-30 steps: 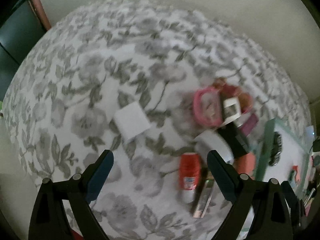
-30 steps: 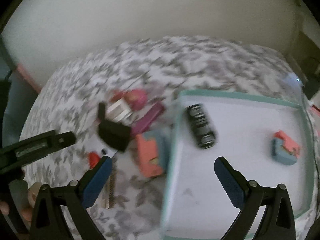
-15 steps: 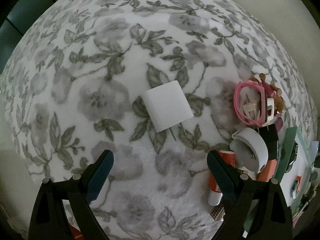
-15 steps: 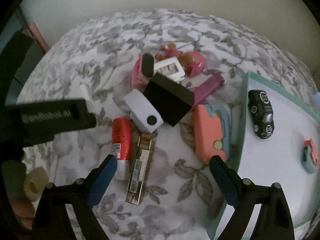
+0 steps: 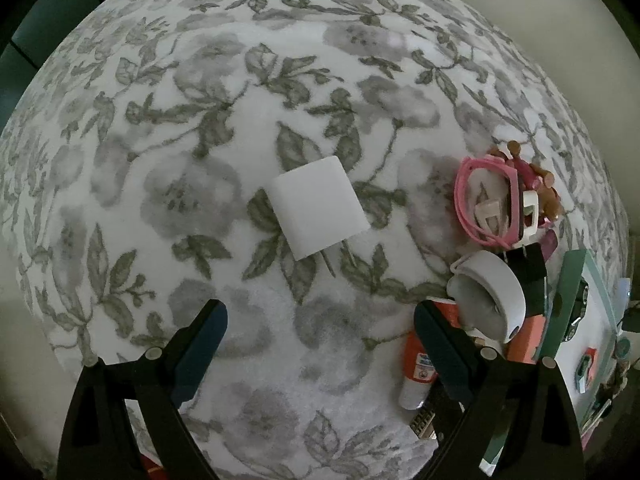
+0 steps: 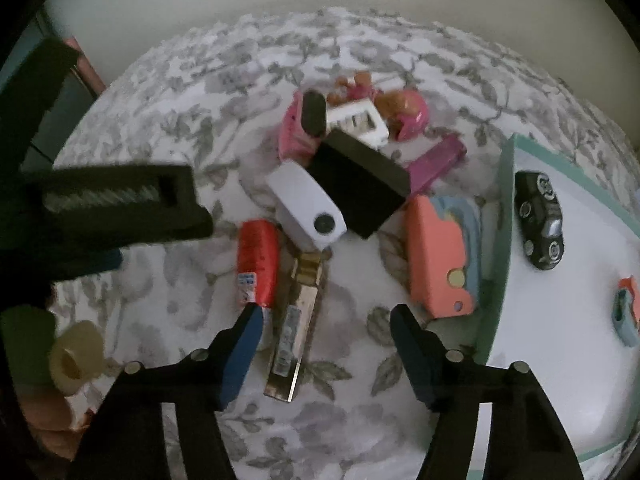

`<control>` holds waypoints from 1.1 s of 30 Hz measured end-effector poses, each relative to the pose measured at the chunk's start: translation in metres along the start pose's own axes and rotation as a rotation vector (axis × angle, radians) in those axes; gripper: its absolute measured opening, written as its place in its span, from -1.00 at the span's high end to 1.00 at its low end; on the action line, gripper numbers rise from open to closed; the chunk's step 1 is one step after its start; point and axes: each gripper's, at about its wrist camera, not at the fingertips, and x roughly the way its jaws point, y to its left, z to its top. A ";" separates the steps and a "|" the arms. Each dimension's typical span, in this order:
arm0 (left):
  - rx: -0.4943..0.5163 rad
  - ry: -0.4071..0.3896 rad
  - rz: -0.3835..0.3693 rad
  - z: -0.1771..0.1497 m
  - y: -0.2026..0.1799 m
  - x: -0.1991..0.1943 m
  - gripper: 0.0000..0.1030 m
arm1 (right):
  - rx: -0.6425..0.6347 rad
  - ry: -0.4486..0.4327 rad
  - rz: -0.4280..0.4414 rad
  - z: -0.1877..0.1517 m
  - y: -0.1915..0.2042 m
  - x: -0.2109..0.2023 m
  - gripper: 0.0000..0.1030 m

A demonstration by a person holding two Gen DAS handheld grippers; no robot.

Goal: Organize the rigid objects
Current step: 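Grasp the red-and-white bottle with the left gripper while the right gripper grasps the gold barcode stick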

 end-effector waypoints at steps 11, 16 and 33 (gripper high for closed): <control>0.078 0.023 -0.007 -0.009 -0.032 0.003 -0.84 | 0.021 0.022 0.000 0.003 -0.006 0.008 -0.09; 0.119 0.037 -0.016 -0.014 -0.051 0.010 -0.83 | 0.031 0.028 0.006 0.004 -0.007 0.007 0.10; 0.254 -0.010 0.063 -0.028 -0.113 0.020 0.21 | -0.002 0.015 -0.037 0.001 -0.002 0.010 0.26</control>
